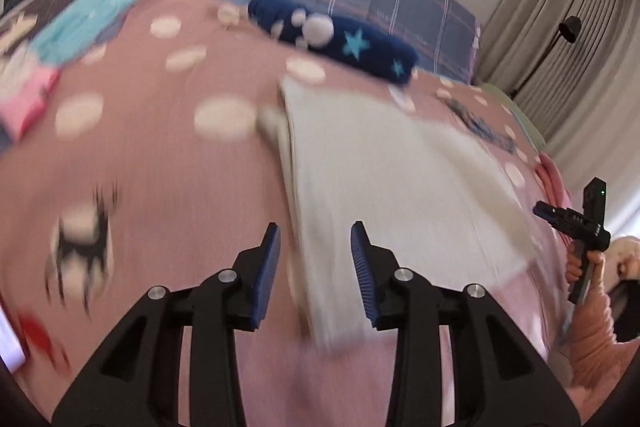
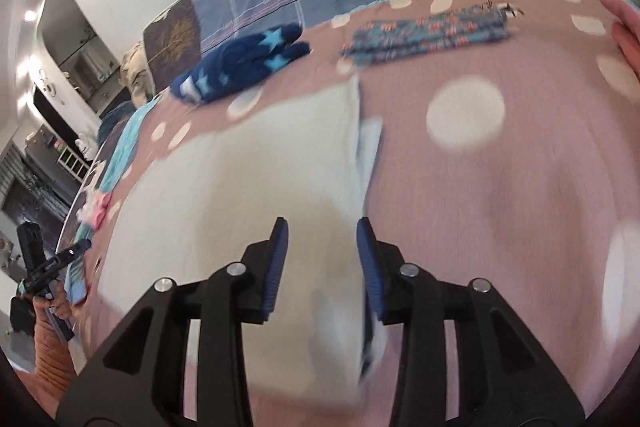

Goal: Fold small clothes
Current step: 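Open both tools and release the folded mint shirt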

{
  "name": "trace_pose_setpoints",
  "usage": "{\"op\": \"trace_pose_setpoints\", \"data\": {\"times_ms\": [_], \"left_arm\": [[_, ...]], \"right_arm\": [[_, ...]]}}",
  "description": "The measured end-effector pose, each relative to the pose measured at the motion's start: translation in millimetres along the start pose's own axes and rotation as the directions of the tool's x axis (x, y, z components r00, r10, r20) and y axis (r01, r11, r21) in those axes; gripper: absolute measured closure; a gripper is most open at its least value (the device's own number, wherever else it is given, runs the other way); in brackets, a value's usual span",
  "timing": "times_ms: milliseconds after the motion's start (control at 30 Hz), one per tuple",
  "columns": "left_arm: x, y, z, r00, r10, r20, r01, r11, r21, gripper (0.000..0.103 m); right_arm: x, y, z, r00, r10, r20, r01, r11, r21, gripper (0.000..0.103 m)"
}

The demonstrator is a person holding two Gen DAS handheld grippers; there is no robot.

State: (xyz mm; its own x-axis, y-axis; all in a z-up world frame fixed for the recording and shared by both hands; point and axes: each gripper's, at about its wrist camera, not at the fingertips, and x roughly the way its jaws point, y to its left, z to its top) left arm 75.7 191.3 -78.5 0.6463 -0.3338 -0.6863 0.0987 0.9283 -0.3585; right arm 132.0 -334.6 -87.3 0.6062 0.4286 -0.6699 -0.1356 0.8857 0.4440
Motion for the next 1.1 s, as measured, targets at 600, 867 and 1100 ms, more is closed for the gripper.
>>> {"op": "trace_pose_setpoints", "data": {"times_ms": [600, 867, 1100], "left_arm": [[-26.0, 9.7, -58.6, 0.989, 0.145, 0.041, -0.147, 0.987, 0.066, 0.103], [-14.5, -10.4, -66.3, 0.995, -0.096, -0.008, 0.095, 0.995, -0.041, 0.063], [16.2, 1.9, -70.2, 0.958, -0.288, -0.013, 0.275, 0.925, -0.264, 0.062]], "right_arm": [[-51.8, 0.5, -76.0, 1.000, -0.030, 0.009, 0.029, 0.993, 0.111, 0.057], [-44.4, 1.6, -88.5, 1.000, -0.003, -0.022, 0.007, 0.988, 0.157, 0.056], [-40.2, 13.9, -101.4, 0.998, 0.043, -0.042, -0.034, 0.981, 0.190, 0.044]]}}
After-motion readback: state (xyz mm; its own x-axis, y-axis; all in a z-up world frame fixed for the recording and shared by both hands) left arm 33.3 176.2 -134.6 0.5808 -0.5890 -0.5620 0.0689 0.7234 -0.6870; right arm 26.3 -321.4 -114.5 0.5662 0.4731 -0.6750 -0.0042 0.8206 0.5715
